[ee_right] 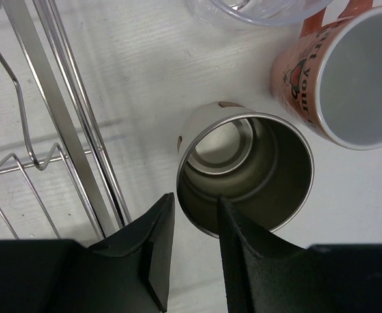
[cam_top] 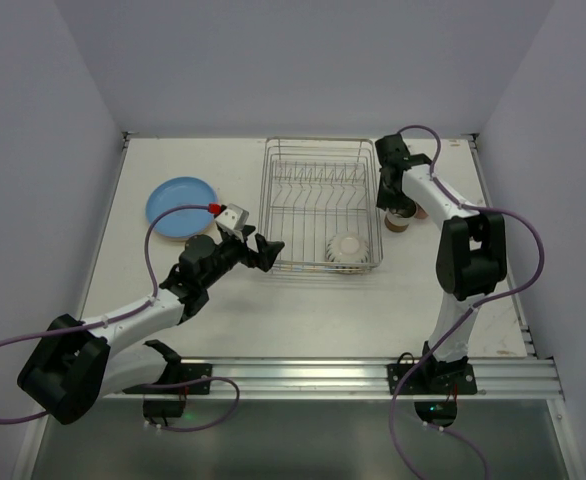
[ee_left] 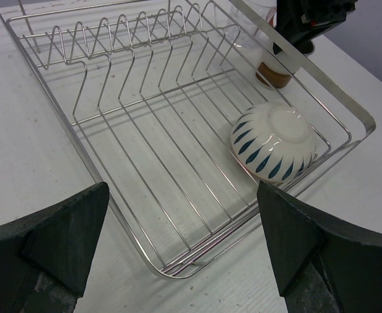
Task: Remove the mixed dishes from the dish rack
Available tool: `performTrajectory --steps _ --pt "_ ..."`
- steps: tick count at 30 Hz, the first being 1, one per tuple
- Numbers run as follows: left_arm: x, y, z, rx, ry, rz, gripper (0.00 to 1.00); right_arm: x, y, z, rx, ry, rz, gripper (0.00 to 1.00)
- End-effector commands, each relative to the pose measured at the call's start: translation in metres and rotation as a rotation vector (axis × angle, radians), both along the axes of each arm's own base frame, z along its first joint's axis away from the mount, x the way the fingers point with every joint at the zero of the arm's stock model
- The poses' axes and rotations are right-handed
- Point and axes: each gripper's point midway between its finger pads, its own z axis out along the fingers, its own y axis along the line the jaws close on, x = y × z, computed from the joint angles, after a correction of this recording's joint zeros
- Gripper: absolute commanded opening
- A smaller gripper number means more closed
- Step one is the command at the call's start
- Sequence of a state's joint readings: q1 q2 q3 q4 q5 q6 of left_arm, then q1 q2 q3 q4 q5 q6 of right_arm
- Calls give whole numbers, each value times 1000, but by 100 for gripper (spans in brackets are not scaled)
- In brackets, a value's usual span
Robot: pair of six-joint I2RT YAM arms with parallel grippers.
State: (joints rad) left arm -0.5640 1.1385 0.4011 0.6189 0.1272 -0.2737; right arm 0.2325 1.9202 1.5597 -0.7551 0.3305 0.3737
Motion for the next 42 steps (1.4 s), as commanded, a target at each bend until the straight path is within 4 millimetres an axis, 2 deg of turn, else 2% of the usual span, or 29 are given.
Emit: performTrajectory --steps 1,4,13,14,15,17,19,20,22,27,30,32,33,37,42 --pt "2 -4 17 -24 -50 -12 100 7 2 27 12 -60 2 36" --pt "2 -4 17 -24 -49 -13 100 5 2 38 20 -81 0 36" --pt "1 -5 16 -22 -48 -18 100 -16 2 95 72 -198 11 36" --pt "1 -6 16 -23 -49 -20 100 -20 4 98 87 -200 20 37" --pt "2 -5 16 -22 -48 -18 100 -24 5 109 105 -226 27 37" --pt "2 -6 15 -20 -45 -20 100 -31 11 113 141 -237 53 40" --pt "2 -6 14 -20 -44 -20 100 -40 23 126 206 -263 97 42" --pt "2 -6 14 -20 -44 -21 100 -46 28 122 223 -250 116 43" --pt "2 -6 15 -21 -45 -21 100 -55 37 128 257 -265 153 44" --pt "2 -6 15 -20 -44 -23 100 -80 55 115 287 -245 220 50" --pt "1 -7 15 -20 -46 -26 100 -90 64 118 342 -262 263 66" --pt "1 -6 17 -21 -48 -24 100 -96 71 124 381 -267 291 90" --pt "1 -6 17 -20 -50 -22 100 -96 75 127 399 -281 305 99" --pt "0 -5 19 -22 -56 -20 100 -103 87 126 451 -275 341 99" --pt "0 -5 20 -24 -56 -21 100 -102 94 116 454 -232 334 99"
